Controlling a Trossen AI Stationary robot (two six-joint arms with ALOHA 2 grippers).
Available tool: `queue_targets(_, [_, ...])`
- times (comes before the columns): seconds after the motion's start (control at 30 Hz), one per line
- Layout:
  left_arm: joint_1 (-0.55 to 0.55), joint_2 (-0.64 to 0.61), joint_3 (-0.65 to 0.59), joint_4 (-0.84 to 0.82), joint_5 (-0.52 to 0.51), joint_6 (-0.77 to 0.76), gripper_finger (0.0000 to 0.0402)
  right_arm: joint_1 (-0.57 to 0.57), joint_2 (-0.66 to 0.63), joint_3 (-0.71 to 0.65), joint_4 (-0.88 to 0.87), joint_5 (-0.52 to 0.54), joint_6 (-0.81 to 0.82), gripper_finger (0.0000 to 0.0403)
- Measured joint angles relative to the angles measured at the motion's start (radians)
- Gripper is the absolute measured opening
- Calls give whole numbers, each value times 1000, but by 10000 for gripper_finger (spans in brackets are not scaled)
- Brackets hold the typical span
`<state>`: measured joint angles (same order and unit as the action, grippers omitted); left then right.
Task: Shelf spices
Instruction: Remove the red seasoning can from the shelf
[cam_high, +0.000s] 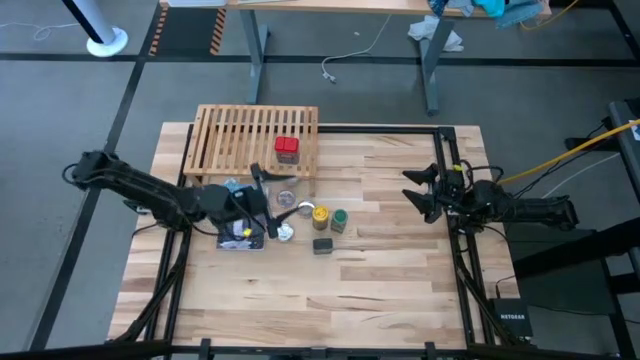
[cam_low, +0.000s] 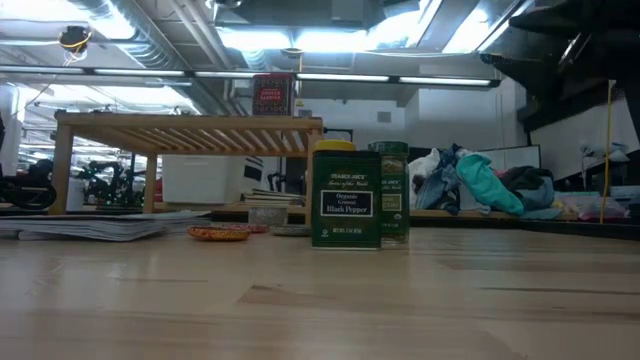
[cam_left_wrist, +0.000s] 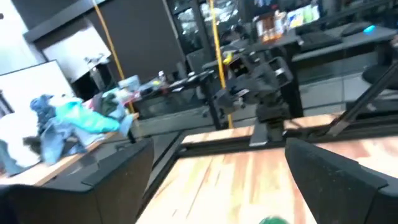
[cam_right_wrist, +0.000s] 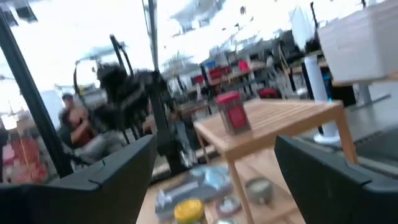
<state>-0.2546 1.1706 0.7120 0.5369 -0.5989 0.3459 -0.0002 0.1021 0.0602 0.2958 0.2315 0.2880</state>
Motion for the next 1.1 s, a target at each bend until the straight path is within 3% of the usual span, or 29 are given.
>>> queue_targets(0.27, [114,-161,0,-296,-2,-87,356,0,343,145,-1,-13,-60,335])
queue_targets(0.53, [214,-255,0,-477,-13,-85,356,-4,828,525,5,39,-351,335])
queue_targets(0.7, [258,-332,0,-632,-49,-127,356,-85,1089,745,-42,35,-404,335])
queue_targets(0.9, [270,-473,0,-852,-71,-196,356,-208,1333,930,-68,-183,-383,335])
queue_targets(1.1, [269,-634,0,-1016,-79,-266,356,-293,1482,1055,-70,-254,-374,335])
